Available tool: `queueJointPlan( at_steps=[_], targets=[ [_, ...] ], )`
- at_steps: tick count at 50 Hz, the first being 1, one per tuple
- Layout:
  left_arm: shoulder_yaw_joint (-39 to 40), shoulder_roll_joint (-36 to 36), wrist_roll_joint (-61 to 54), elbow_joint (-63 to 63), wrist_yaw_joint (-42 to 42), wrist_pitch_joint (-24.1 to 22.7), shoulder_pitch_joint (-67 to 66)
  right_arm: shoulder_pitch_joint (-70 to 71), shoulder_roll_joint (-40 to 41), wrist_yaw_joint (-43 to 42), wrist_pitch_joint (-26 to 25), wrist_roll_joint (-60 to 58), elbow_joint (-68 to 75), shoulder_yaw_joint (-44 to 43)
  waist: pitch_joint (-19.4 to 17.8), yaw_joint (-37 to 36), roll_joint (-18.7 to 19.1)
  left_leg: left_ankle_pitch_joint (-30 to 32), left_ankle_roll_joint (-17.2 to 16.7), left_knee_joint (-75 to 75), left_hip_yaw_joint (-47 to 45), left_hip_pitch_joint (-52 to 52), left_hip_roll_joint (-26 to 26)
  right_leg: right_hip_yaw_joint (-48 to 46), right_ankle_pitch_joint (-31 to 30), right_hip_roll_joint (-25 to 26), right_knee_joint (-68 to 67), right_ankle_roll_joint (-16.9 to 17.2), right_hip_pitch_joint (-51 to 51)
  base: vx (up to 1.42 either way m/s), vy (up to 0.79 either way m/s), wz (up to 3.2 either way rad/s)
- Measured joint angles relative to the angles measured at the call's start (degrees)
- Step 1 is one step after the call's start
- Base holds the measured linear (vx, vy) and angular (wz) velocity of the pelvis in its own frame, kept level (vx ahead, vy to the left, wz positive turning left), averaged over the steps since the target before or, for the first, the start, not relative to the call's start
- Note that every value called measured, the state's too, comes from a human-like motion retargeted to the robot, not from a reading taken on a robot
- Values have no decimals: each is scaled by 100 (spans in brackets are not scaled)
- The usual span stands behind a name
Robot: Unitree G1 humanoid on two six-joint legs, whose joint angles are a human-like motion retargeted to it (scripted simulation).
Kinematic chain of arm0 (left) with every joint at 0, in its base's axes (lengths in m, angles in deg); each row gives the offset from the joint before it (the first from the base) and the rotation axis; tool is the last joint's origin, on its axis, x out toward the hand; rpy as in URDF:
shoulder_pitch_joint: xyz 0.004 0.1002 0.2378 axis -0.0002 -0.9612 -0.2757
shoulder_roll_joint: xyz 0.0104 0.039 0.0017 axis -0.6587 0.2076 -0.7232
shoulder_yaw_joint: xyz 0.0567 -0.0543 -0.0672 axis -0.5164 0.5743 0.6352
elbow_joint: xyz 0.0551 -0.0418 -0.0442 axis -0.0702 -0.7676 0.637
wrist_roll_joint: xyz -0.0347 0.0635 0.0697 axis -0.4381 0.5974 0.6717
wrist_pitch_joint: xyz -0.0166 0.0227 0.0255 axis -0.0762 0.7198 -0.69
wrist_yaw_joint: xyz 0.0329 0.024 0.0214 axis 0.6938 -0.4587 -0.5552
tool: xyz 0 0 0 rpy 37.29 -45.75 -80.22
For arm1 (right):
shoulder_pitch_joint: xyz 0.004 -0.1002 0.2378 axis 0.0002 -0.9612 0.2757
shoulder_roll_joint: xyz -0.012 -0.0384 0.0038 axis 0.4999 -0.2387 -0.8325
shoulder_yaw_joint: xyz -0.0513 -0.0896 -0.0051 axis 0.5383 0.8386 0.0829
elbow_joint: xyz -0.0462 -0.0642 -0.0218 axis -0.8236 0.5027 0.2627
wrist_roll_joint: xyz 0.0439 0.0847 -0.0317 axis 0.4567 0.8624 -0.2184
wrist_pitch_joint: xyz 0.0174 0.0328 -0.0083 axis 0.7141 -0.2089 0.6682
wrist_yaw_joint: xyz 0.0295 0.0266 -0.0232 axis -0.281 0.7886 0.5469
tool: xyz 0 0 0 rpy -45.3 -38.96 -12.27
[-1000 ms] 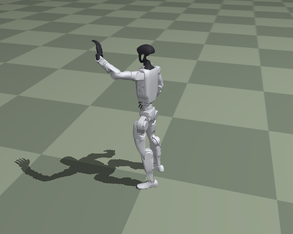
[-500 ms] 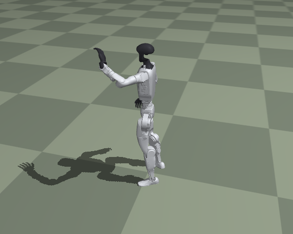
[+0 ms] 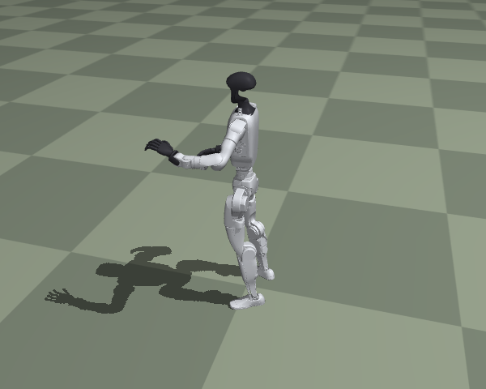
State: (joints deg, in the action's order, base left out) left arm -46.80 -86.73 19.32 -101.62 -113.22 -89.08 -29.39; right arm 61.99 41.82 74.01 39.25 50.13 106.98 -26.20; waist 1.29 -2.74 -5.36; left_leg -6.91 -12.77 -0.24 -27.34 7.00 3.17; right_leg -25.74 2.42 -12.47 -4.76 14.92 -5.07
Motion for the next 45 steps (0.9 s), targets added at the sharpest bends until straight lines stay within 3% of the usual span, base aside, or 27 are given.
queueJointPlan(
  at_steps=[5,10,13,17,22,28,32,38,41,45],
  targets=[
    [421,1888,-544,-616,707,64,-1899,107,-172,-217,96,-494,-1129,-16,-167,-61,-88,-6,14,-37,-191,43,-11,206,-27,18,22,8,89,-1,0,-35],
    [886,3611,-2584,-2532,684,668,-2901,501,-431,-523,-75,-301,-2186,-459,-351,-247,-180,-3,67,-107,-504,129,27,528,-94,119,60,8,224,-2,-2,-59],
    [1019,4107,-3718,-3599,744,980,-3298,990,-675,-825,-272,-110,-2499,-868,-427,-376,-230,5,102,-150,-673,173,67,691,-138,201,77,8,300,-2,-3,-53],
    [623,4212,-4232,-4321,1190,1143,-3904,1898,-1186,-1361,-437,75,-2601,-1454,-455,-544,-301,18,124,-181,-815,185,128,820,-189,302,92,8,385,-1,-4,-33],
    [-117,3776,-3692,-4183,1992,953,-4525,3293,-2151,-2088,-468,165,-2359,-1980,-377,-765,-406,16,95,-163,-810,130,174,805,-212,345,100,8,425,0,0,4],
    [-41,3285,-3416,-3944,2286,794,-4405,5351,-3363,-2913,-626,321,-1514,-1823,-235,-995,-552,-13,13,-103,-565,52,116,570,-157,220,96,8,320,3,5,39],
    [453,3273,-3744,-3971,1765,811,-3922,6977,-3758,-3230,-828,533,-634,-1158,-165,-1078,-641,-29,-38,-81,-352,45,26,368,-93,84,75,8,183,4,7,51],
    [1017,3495,-4326,-3538,1063,648,-3231,8705,-3650,-3297,-1050,228,121,568,-94,-1102,-670,-36,-80,-70,-161,67,-45,178,-30,-18,58,-12,36,3,3,28],
    [973,3557,-4235,-3140,1076,568,-3070,8702,-3635,-3042,-975,-437,-526,1565,-60,-1116,-656,-46,-63,-64,-145,74,-48,158,-20,-23,62,-8,16,0,0,0],
    [847,3570,-3718,-2699,1438,478,-3054,8308,-3804,-2105,-589,-1847,-2258,2471,24,-1153,-636,-59,-48,-60,-190,62,-13,193,-20,23,75,8,54,0,0,0]
  ],
)
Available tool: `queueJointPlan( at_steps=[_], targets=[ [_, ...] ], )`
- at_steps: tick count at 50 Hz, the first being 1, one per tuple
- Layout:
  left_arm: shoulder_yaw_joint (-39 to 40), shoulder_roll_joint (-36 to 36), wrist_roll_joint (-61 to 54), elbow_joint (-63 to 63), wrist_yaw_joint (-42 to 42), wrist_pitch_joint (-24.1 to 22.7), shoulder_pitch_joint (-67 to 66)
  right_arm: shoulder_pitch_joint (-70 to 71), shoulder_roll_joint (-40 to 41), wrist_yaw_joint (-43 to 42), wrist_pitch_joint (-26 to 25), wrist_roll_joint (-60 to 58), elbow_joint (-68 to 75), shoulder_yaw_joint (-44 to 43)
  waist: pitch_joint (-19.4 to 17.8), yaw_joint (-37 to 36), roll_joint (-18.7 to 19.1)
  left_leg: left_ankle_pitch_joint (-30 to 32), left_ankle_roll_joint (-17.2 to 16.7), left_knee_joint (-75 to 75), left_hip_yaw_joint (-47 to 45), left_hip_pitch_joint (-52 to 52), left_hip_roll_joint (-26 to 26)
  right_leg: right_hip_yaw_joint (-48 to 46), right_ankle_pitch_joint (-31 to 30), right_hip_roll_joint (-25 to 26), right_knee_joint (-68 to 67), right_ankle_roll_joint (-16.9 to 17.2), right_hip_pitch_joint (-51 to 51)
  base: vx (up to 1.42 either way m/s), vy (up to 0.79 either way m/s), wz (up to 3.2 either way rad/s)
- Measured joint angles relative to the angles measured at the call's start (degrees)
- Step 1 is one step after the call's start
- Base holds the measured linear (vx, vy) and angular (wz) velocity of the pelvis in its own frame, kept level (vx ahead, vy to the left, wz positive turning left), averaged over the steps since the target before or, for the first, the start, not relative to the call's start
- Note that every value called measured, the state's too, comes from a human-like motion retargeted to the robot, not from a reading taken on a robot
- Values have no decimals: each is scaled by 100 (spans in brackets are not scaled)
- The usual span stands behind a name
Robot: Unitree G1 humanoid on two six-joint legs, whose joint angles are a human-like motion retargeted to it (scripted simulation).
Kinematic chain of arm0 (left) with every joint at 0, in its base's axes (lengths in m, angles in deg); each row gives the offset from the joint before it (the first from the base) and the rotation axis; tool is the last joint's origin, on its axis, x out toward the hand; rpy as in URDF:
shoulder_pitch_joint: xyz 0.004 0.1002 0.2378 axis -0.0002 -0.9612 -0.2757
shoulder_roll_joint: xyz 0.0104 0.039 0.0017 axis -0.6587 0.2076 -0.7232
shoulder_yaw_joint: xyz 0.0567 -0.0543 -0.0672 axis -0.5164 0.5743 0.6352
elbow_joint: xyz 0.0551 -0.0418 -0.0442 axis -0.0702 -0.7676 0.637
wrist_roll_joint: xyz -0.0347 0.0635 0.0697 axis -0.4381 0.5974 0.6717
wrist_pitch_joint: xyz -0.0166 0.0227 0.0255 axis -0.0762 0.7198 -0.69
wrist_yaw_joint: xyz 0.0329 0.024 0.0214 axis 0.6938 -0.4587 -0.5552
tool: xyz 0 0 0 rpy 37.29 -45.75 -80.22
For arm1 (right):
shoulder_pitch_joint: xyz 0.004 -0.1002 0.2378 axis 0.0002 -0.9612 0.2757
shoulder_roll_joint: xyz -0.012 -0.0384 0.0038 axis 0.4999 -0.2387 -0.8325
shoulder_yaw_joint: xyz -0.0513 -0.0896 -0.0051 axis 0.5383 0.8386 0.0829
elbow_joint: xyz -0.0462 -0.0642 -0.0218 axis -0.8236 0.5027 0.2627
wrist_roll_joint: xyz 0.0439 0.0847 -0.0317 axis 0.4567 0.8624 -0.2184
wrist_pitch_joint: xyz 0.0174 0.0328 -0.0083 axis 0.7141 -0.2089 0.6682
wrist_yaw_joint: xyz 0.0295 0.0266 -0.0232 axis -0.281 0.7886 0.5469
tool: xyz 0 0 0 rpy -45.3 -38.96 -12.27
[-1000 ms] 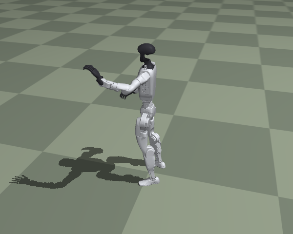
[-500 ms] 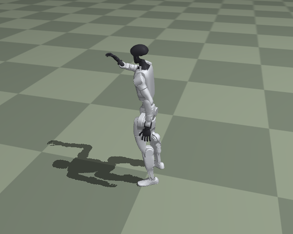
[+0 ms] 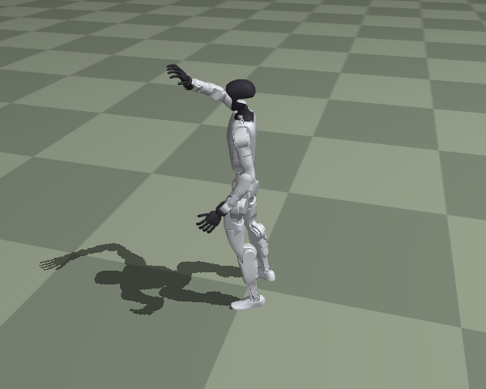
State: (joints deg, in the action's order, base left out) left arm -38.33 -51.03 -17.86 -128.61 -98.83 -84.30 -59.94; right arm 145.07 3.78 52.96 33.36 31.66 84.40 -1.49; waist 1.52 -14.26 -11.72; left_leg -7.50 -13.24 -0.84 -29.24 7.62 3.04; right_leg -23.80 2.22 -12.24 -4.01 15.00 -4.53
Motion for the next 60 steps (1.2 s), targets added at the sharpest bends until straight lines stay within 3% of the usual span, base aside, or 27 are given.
queueJointPlan(
  at_steps=[4,8,15,22,28,32,35,39,44,50,55,60],
  targets=[
    [-62,44,361,-20,329,-109,16,-230,5,669,646,-732,-1577,82,103,7,13,-5,2,0,-63,-35,48,56,-4,65,20,0,71,0,0,0],
    [-246,73,333,-510,205,-71,178,-17,91,35,534,-846,-2078,-216,180,65,-1,-7,7,-7,-82,-58,54,73,-2,76,33,0,102,0,0,0],
    [-622,37,286,-1176,59,216,394,1152,64,-738,-393,-341,-230,-455,196,171,25,-38,5,7,-50,-12,3,53,21,2,2,0,36,0,0,0],
    [-627,4,550,-973,225,141,350,1076,-343,-577,-611,89,1621,-819,88,149,150,-74,-10,32,-24,63,-16,30,43,-34,-34,0,-51,0,0,0],
    [-304,112,875,-848,675,329,219,-682,-1003,657,-752,-192,1803,-1733,3,182,266,-67,0,18,17,79,-48,-10,46,-62,-31,0,-88,0,0,0],
    [-11,214,908,-766,911,513,-16,-2123,-1119,1943,-544,28,1270,-2536,-20,298,315,-53,-8,5,17,77,-73,-7,37,-80,-13,0,-88,0,0,0],
    [6,203,781,-872,892,536,-163,-2773,-1092,2249,-306,226,673,-2873,-7,371,306,-48,-18,-2,-19,73,-81,32,25,-80,4,0,-65,0,0,-6],
    [-405,84,659,-1381,659,450,-140,-2530,-1019,1505,21,135,-240,-2567,64,414,300,-50,-12,-9,-116,64,-56,130,3,-41,22,0,2,-1,-2,-21],
    [-1202,21,605,-1905,376,517,150,-1082,-416,473,96,130,-1198,-1475,155,514,378,-56,50,-21,-221,79,-11,232,-16,19,16,0,65,-1,-2,-13],
    [-1467,157,500,-1633,318,215,473,-33,112,217,262,-73,-1466,-584,182,649,570,-55,68,-22,-227,105,40,227,-15,71,-6,0,52,0,0,0],
    [-961,306,267,-1170,290,-68,544,-391,-380,-83,98,-356,-699,-894,149,660,614,-56,6,8,-164,108,41,155,-4,55,-7,0,-8,0,0,0],
    [-738,335,182,-970,-56,-53,416,-556,-655,-628,-340,3,561,-1648,130,683,589,-58,-41,34,-150,102,11,144,-4,12,1,0,-32,0,0,0]
  ],
)
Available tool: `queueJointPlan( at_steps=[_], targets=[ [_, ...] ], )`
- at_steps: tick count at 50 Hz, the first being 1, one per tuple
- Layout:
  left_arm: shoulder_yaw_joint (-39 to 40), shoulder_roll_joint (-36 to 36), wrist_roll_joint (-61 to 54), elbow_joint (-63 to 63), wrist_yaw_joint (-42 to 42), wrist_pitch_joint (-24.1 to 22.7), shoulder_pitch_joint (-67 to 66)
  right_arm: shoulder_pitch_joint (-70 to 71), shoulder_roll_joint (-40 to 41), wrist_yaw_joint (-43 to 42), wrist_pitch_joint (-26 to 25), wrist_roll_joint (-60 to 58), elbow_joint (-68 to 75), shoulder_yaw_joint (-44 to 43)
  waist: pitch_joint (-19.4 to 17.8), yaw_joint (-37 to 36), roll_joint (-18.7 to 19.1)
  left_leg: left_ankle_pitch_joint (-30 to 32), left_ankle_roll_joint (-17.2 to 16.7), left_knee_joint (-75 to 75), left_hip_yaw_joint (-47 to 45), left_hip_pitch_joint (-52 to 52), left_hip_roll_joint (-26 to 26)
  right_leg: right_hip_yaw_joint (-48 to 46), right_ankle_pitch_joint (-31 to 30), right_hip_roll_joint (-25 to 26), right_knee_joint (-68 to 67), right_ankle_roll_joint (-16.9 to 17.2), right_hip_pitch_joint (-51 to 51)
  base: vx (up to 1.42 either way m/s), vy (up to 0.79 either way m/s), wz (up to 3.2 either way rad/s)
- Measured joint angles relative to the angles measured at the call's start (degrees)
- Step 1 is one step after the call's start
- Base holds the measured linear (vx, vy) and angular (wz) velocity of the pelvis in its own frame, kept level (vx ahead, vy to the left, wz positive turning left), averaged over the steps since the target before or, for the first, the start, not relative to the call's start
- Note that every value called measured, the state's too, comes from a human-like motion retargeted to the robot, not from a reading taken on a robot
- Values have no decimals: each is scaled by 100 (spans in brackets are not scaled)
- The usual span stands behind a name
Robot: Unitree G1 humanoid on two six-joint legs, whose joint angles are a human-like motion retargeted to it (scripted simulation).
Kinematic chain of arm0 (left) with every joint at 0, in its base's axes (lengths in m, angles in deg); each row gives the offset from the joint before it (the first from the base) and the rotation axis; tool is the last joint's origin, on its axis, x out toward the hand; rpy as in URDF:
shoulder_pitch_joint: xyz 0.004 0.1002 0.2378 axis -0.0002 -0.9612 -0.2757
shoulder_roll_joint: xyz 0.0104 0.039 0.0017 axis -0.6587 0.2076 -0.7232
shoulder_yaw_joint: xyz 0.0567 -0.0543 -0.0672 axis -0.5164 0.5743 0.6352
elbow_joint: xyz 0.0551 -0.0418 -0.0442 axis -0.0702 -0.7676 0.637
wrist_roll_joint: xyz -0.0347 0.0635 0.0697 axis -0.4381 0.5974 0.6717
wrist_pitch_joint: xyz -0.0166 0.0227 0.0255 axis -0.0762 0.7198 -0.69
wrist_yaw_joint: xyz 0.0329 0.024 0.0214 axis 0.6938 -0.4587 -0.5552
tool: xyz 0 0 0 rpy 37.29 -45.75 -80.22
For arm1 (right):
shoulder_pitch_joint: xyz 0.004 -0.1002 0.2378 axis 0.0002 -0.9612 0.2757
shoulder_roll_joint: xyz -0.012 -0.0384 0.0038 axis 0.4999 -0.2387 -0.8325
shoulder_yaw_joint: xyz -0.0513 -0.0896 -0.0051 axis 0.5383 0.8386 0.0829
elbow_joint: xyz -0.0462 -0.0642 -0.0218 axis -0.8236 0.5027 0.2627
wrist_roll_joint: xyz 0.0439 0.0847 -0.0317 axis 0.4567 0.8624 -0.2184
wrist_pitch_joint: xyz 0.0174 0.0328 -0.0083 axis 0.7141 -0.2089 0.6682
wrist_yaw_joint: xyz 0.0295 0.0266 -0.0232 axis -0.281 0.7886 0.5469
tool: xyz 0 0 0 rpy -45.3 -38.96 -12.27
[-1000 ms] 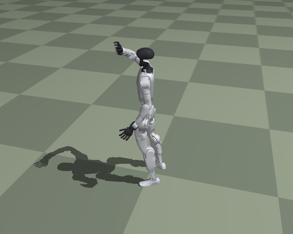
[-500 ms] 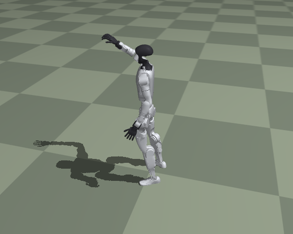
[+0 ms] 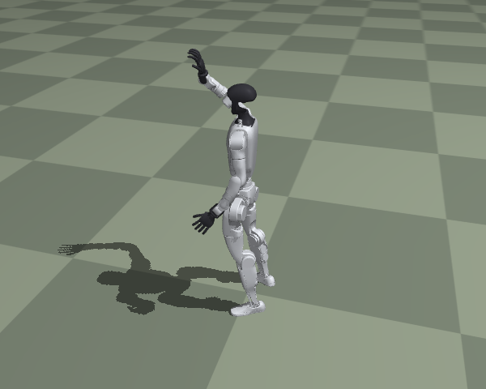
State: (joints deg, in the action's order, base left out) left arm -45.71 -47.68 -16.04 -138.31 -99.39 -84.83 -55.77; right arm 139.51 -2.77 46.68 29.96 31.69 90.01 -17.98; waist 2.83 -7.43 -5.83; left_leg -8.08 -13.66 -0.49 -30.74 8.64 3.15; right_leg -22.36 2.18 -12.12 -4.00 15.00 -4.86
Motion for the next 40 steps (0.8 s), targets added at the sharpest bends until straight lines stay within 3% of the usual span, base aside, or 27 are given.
queueJointPlan(
  at_steps=[7,12,17,20,23,28,33,37,40],
  targets=[
    [-602,-157,272,-625,-128,240,-70,1315,296,-542,-350,303,779,254,66,146,-17,15,21,-25,-140,-9,-1,155,-33,18,14,0,102,-1,-1,-13],
    [-679,-147,269,-591,103,271,-102,1810,532,-27,-214,466,810,1088,24,258,66,30,57,-56,-259,30,27,278,-53,70,8,0,155,-2,-3,-23],
    [-349,-151,228,-205,423,198,-193,846,313,975,188,392,-58,1230,-81,264,128,41,80,-70,-348,84,66,358,-58,128,2,0,168,-1,-1,-7],
    [-147,-186,329,-72,486,165,-263,-13,200,1448,448,233,-740,833,-113,227,132,52,74,-71,-400,91,98,401,-62,173,5,0,193,0,0,0],
    [-96,-266,377,-75,390,168,-314,-513,175,1401,521,103,-1218,356,-105,172,91,64,69,-74,-445,73,121,439,-76,208,17,0,236,0,0,0],
    [-305,-430,324,-254,307,172,-339,-108,124,554,210,-40,-1147,13,-27,119,-6,81,65,-80,-472,9,133,466,-104,230,40,0,310,0,0,0],
    [-405,-449,382,-384,382,158,-383,984,65,-100,-326,-113,149,249,38,215,-20,87,36,-76,-436,-38,122,435,-105,208,38,0,330,0,0,0],
    [-251,-295,377,-364,443,213,-437,1354,91,11,-611,-73,1110,525,-10,336,54,72,38,-63,-430,-9,100,437,-85,173,13,0,299,0,0,0],
    [-140,-144,328,-349,511,248,-466,1120,187,352,-515,-86,1109,667,-89,387,131,53,64,-51,-492,47,96,504,-79,171,0,0,282,0,0,-16]
  ],
)
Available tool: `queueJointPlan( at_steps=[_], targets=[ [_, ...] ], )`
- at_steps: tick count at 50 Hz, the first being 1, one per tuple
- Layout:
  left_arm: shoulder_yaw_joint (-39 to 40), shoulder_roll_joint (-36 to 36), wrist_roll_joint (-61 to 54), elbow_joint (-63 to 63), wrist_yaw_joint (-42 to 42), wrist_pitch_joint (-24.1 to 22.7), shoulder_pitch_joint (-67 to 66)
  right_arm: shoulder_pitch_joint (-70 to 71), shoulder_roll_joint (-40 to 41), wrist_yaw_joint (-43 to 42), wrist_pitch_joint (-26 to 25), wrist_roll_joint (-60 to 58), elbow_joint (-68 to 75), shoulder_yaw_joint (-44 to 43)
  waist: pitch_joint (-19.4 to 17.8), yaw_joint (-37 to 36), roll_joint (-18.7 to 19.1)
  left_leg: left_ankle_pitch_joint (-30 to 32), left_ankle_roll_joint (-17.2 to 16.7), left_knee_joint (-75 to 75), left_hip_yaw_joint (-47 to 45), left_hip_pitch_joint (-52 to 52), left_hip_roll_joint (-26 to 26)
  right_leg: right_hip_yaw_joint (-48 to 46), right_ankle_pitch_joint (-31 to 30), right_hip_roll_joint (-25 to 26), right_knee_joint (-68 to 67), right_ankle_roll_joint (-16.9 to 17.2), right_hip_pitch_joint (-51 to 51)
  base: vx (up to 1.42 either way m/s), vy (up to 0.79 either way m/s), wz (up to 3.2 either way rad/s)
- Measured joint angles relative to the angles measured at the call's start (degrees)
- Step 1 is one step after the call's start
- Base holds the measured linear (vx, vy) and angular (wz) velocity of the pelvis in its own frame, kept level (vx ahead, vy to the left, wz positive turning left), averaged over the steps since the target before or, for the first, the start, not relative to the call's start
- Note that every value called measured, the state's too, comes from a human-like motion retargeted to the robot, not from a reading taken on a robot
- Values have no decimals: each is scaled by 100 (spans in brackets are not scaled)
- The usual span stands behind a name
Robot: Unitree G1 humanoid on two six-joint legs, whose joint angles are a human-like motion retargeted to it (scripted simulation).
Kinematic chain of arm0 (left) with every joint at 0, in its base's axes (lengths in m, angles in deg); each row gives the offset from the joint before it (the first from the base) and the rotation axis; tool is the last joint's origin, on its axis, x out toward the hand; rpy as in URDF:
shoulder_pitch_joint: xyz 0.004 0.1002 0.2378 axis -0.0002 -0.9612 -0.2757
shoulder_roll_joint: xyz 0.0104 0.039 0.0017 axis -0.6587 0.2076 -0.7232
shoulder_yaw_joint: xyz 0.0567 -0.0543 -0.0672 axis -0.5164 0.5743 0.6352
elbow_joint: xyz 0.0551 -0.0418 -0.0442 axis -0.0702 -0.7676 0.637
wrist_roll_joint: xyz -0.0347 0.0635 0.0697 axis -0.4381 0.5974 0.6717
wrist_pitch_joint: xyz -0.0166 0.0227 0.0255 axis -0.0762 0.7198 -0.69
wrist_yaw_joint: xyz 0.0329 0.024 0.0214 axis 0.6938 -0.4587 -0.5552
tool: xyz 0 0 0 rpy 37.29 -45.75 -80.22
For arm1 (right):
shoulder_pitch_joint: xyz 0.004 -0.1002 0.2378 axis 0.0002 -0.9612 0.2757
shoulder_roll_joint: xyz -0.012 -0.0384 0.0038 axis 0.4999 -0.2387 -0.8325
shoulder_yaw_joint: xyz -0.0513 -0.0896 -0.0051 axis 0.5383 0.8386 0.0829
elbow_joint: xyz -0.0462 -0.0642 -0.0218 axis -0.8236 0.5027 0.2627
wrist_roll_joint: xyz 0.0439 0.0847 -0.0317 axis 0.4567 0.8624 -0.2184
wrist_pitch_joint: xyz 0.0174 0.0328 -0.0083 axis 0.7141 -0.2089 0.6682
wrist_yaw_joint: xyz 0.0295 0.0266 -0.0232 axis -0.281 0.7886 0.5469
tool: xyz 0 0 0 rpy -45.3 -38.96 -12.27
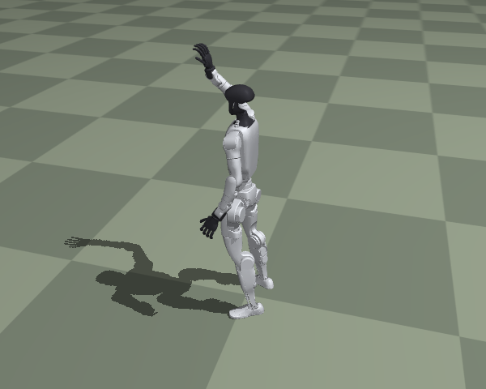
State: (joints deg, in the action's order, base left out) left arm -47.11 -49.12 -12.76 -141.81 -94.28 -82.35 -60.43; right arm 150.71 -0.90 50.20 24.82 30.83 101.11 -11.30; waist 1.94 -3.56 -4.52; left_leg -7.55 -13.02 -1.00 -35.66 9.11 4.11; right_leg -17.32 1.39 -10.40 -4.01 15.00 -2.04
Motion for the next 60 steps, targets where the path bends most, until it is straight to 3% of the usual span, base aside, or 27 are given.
queueJointPlan(
  at_steps=[8,17,22,27,32,37,43,49,55,60],
  targets=[
    [-291,36,166,-40,341,-97,-7,-866,634,600,676,-456,-1594,-287,-101,-109,153,-10,57,29,-358,83,121,339,-95,197,53,0,112,-2,-5,-42],
    [56,5,81,122,193,-192,127,-2454,622,-283,141,-272,-1449,-2159,-118,-82,154,29,66,31,-298,7,100,281,-106,169,85,0,134,0,0,4],
    [235,9,-61,206,-1,-192,71,-3842,830,289,707,13,-2427,-2616,-180,-19,98,29,94,30,-241,21,32,246,-67,86,76,0,90,0,1,4],
    [-13,-97,0,226,254,-212,16,-4254,1182,1063,1281,312,-3452,-2604,-200,-111,65,32,137,24,-311,35,46,320,-89,122,94,0,120,0,0,0],
    [-256,-213,-124,237,164,-231,95,-3961,1339,-92,934,642,-3191,-3066,-153,-286,-31,61,148,2,-311,-15,88,306,-132,179,119,0,171,0,0,0],
    [-310,-304,-382,191,-173,-131,257,-3092,1079,-1341,516,1687,-1674,-3423,-82,-468,-263,78,121,-8,-149,-86,59,147,-125,117,126,0,137,-1,2,31],
    [-303,-380,-544,71,-455,17,439,-1221,777,-1928,360,2792,156,-2735,-43,-648,-545,64,72,20,50,-122,7,-37,-84,11,116,0,36,0,4,32],
    [-425,-338,-641,-12,-502,86,486,404,1220,-1812,521,2801,315,-915,-46,-696,-615,32,80,57,77,-91,33,-65,-69,17,93,0,-17,0,0,0],
    [-419,-252,-575,168,-114,-1,351,743,1222,-147,1027,1946,-1057,1242,-81,-699,-541,-1,98,93,31,-15,106,-32,-53,88,55,0,-58,0,0,0],
    [-36,-128,-164,216,260,-316,135,9,495,1185,1714,879,-2512,1562,-49,-709,-453,-308,69,740,-27,-258,377,-54,-14,174,41,0,-46,0,0,0]
  ],
)
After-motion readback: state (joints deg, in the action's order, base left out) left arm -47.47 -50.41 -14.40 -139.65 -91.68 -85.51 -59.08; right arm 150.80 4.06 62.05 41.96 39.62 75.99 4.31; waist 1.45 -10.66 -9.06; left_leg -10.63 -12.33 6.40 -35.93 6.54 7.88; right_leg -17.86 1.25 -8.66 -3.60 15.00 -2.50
